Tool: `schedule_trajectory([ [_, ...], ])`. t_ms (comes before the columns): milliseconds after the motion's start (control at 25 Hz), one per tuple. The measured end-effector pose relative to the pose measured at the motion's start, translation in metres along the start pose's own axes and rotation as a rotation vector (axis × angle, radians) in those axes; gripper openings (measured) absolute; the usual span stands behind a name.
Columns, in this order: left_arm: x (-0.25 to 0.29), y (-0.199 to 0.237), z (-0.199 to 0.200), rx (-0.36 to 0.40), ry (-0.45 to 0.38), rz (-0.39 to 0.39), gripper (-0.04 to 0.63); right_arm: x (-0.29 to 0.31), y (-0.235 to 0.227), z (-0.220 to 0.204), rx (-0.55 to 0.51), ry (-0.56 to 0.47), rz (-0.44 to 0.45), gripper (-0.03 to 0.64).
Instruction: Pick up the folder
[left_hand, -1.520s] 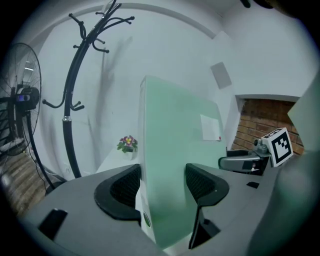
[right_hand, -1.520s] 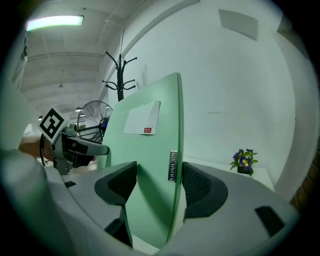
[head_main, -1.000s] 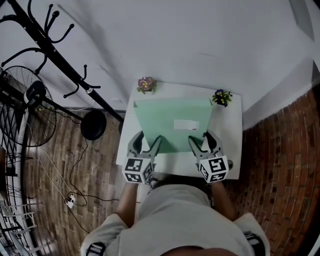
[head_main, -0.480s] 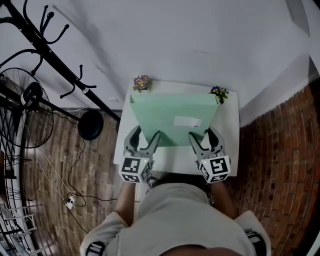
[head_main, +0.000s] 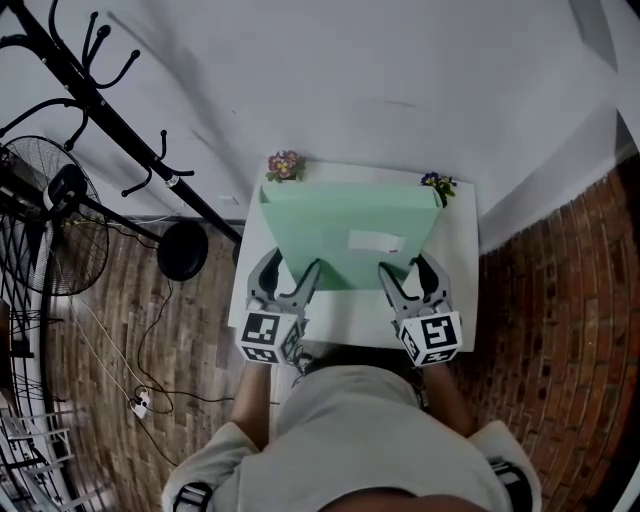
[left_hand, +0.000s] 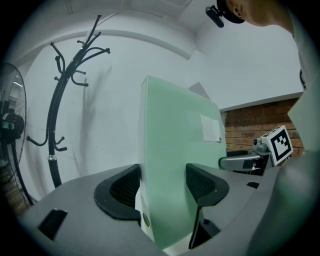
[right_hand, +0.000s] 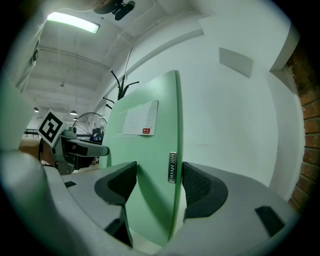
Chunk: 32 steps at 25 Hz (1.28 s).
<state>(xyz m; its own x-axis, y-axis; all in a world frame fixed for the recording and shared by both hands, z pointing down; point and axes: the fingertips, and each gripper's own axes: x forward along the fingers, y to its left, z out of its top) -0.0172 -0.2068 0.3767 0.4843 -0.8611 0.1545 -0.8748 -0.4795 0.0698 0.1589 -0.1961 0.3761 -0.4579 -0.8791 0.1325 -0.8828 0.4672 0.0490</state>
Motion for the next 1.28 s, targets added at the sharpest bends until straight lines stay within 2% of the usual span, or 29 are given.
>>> schedule_trajectory([
  [1280,-0.001,0.005,0.006,0.020,-0.013,0.014,0.296,0.005,0.001,0.006,0.006,-0.013,0.008,0.282],
])
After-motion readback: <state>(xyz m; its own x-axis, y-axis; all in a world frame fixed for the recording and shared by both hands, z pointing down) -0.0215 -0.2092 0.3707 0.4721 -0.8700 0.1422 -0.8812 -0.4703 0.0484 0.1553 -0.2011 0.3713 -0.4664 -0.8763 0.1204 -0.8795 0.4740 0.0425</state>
